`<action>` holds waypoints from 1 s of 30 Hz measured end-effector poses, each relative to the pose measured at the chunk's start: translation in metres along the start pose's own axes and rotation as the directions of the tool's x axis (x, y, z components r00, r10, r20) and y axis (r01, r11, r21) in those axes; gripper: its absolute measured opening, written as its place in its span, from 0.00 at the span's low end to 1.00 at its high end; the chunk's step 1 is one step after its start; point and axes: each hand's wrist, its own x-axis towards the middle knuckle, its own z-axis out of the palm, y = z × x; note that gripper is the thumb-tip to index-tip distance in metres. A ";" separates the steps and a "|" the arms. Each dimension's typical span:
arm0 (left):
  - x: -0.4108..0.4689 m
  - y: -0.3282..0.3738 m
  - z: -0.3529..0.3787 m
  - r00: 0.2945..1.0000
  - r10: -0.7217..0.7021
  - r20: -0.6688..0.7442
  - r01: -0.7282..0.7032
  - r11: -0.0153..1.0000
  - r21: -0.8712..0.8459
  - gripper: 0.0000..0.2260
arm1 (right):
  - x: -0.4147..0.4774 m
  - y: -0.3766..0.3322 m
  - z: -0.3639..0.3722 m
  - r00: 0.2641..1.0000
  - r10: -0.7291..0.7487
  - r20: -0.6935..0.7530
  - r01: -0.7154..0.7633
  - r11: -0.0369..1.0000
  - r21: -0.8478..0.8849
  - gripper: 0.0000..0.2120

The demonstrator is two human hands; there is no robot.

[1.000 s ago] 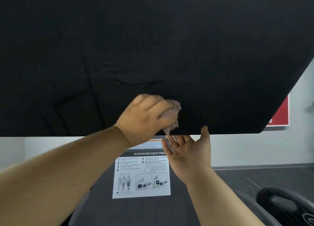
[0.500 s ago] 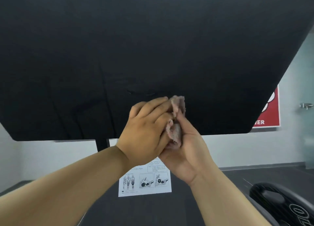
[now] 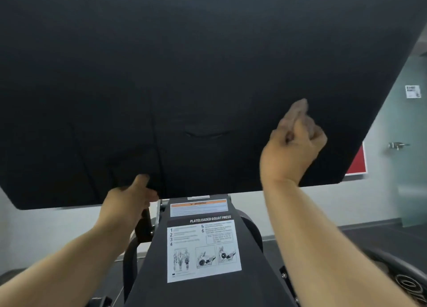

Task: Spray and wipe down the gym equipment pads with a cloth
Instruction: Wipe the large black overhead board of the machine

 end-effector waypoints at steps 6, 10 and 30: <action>-0.009 -0.011 0.018 0.949 -0.307 0.070 0.315 0.926 -0.207 0.36 | -0.070 -0.001 0.016 0.918 -0.320 0.234 0.354 0.928 -0.117 0.20; -0.008 -0.004 0.012 0.951 -0.276 0.138 0.300 0.726 -0.619 0.27 | -0.027 0.004 -0.017 0.895 -0.431 0.112 0.441 0.892 -0.093 0.15; 0.018 -0.030 0.009 0.986 -0.102 0.134 0.168 0.655 -0.737 0.26 | -0.047 -0.025 0.025 0.801 -0.579 0.152 0.594 0.799 -0.089 0.17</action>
